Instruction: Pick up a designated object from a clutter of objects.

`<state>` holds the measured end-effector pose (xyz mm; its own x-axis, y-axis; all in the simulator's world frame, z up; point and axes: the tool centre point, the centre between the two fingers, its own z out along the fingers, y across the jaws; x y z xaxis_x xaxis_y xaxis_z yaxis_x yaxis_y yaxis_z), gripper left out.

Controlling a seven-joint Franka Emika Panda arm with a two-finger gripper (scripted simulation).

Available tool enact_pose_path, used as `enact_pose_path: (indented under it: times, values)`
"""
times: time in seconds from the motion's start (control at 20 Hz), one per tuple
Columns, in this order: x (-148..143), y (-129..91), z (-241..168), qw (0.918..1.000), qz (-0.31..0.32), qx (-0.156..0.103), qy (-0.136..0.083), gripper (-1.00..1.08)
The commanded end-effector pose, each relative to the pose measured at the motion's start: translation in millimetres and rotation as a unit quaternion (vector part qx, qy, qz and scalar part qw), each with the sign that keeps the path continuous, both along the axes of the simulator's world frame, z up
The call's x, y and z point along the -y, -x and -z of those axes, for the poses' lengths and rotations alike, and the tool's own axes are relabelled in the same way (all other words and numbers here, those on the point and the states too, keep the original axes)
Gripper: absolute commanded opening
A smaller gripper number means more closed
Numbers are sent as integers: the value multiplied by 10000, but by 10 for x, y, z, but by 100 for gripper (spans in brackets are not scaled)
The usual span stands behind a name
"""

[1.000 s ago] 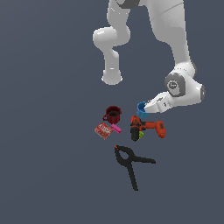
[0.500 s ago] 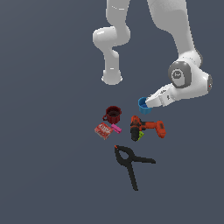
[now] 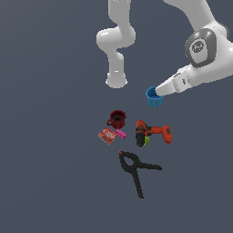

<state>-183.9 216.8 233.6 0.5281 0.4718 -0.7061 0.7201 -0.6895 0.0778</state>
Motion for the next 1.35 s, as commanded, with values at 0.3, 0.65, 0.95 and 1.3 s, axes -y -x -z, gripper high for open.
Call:
enact_pose_path:
  times: [0.3,0.65,0.95,1.3]
  values:
    - [74,-36,-996,10000,2,2,-5,-100]
    - [114,-81,-1601,10000,5,4,0,-100]
    - [130,-114,-1893,10000,4,6,3,-100]
    - [130,-132,-1997,10000,1,8,6,-100]
